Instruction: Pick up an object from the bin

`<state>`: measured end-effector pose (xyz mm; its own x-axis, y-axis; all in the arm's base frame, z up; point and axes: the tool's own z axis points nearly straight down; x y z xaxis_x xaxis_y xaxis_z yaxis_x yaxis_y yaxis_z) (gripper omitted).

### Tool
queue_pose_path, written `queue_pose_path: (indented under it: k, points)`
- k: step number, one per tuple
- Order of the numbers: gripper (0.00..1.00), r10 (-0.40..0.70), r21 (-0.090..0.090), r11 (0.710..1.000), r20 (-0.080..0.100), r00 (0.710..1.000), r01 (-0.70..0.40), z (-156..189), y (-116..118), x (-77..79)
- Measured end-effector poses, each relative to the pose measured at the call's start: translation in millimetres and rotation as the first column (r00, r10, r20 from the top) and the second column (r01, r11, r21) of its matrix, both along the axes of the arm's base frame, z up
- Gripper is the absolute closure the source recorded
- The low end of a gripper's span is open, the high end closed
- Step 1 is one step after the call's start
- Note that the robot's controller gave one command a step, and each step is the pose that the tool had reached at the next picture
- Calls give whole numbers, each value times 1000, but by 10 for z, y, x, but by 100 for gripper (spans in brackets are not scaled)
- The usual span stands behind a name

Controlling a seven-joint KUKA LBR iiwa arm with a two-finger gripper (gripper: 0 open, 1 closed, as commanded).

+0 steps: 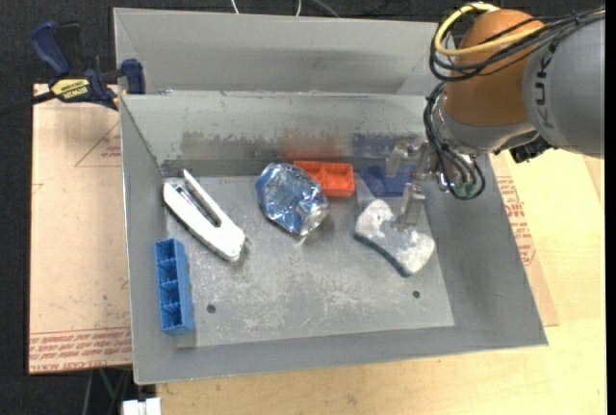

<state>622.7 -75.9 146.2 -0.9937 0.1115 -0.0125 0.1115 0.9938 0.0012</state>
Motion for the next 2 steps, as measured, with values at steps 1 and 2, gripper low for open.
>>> queue_pose_path:
  k: [1, 2]
  points:
    - [0, -129, 2, 992, -27, 991, 130, -230, -508, -605]
    - [0, -144, 1, 990, -2, 990, 144, -583, -384, 79]
